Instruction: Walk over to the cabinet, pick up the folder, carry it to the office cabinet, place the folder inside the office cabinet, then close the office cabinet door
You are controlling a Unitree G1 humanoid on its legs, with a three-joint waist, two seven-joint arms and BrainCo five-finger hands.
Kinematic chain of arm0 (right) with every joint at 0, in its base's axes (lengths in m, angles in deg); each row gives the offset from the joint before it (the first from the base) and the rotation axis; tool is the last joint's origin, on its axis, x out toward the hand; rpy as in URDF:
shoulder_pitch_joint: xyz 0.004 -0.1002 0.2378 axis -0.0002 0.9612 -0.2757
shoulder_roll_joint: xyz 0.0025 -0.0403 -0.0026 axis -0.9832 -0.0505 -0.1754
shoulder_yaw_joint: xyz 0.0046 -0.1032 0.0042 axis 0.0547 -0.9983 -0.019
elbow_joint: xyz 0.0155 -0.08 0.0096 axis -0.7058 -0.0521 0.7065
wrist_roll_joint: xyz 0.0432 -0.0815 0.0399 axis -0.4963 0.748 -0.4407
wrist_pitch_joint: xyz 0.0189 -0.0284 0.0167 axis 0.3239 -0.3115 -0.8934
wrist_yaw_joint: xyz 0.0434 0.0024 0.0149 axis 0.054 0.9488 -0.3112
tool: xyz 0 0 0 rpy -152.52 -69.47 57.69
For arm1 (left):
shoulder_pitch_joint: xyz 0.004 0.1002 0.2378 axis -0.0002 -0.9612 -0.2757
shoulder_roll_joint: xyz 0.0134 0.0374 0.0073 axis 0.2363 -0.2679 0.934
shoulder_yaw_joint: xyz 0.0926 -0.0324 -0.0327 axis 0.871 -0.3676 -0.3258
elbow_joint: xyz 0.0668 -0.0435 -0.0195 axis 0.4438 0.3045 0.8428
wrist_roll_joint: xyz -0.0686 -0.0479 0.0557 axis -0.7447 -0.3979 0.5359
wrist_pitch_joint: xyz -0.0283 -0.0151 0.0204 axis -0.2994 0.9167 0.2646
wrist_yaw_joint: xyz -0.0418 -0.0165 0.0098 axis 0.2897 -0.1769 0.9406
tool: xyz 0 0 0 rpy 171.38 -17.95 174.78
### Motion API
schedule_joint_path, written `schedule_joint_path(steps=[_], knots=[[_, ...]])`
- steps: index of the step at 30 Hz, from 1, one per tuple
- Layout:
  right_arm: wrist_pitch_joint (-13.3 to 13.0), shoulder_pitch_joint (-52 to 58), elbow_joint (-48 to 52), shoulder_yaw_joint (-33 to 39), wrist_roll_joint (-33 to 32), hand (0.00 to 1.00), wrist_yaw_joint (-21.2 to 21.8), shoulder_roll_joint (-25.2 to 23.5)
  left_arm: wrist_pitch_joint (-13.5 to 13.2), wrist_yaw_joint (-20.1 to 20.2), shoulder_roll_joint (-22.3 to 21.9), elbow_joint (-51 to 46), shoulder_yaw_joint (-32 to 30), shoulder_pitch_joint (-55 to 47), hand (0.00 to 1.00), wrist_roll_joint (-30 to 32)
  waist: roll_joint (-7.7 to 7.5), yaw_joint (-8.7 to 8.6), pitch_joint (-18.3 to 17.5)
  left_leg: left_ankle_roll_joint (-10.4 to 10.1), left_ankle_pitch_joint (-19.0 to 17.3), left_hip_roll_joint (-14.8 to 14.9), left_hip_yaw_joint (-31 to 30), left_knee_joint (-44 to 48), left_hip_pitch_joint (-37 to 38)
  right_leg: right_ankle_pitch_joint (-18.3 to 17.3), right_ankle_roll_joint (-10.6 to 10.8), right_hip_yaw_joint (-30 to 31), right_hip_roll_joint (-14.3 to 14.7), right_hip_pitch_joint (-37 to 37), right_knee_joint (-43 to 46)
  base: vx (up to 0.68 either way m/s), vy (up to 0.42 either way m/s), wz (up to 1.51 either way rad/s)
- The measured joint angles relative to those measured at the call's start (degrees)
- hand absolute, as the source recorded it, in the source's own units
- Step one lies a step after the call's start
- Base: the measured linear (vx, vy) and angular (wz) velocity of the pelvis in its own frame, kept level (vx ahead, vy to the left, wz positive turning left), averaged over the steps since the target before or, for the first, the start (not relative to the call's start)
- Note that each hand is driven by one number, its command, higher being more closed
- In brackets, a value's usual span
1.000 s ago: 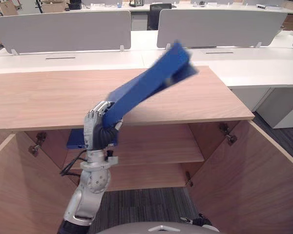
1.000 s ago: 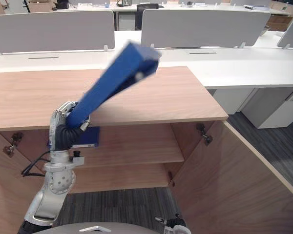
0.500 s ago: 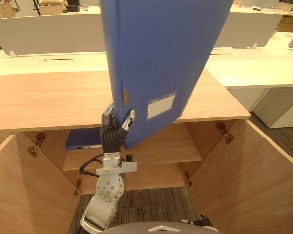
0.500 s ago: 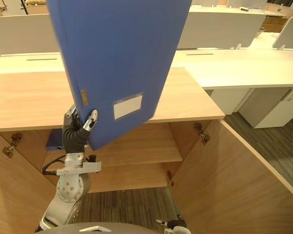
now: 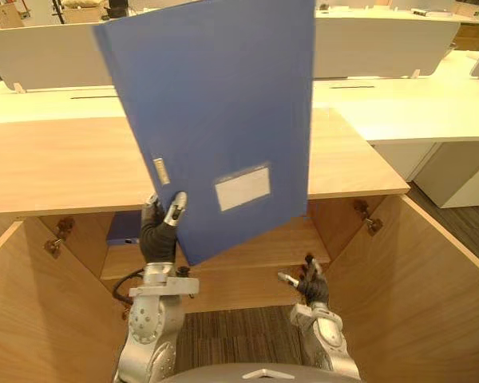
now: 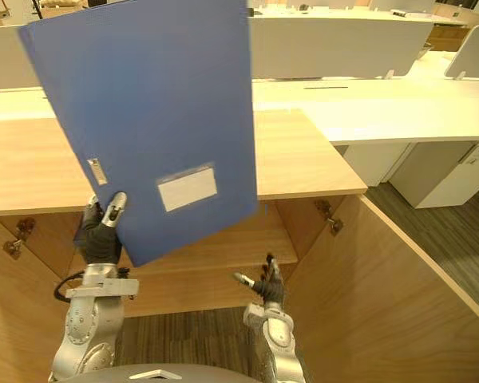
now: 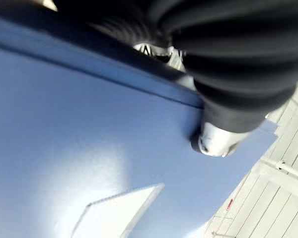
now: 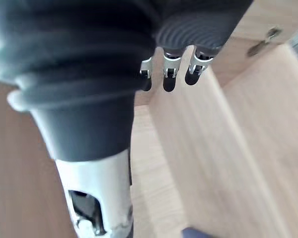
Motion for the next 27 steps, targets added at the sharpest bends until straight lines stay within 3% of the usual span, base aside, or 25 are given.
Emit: schedule_joint_path(steps=[6, 10, 17, 27], knots=[[-3.17, 1.62, 16.87, -0.10, -1.68, 0.00, 0.59, -1.49, 0.00, 1.39, -0.45, -0.07, -2.21, -1.62, 1.00, -0.14, -1.29, -0.55, 0.91, 0.05, -0.59, -0.20, 1.20, 0.02, 0.11, 0.37, 0.19, 1.12, -0.08, -0.28, -0.59, 0.00, 0.008, -0.11], [-4.90, 1.48, 25.50, -0.07, -1.69, 0.00, 1.79, -1.46, 0.00, 1.94, -0.73, -0.07, -4.39, -2.01, 1.00, 0.23, -1.08, -0.55, 1.24, 0.18, -1.32, -0.33, 2.59, 0.02, 0.68, 0.46, 0.31, 2.38, -0.09, -0.29, -0.96, 0.02, 0.011, -0.16], [-5.99, -2.89, 32.67, 0.90, -1.09, 0.00, 3.90, 1.17, 0.00, 2.59, -0.95, -0.04, -6.70, -1.51, 1.00, 0.80, -0.79, -0.73, 2.18, 0.19, -2.05, -0.40, 4.02, 0.04, 0.69, 0.86, 0.70, 3.77, -0.05, -0.41, -1.75, 0.01, -0.008, -0.10], [-7.19, -11.06, 34.19, 1.87, -1.27, 0.00, 6.68, 8.07, -0.12, 6.33, -0.35, 0.91, -6.42, 1.37, 1.00, 0.71, -0.65, -0.76, 2.44, 0.59, -4.17, -0.42, 4.00, 3.47, -1.49, 1.21, 0.97, 4.07, -0.45, -1.02, -1.71, 0.00, -0.001, -0.01]])
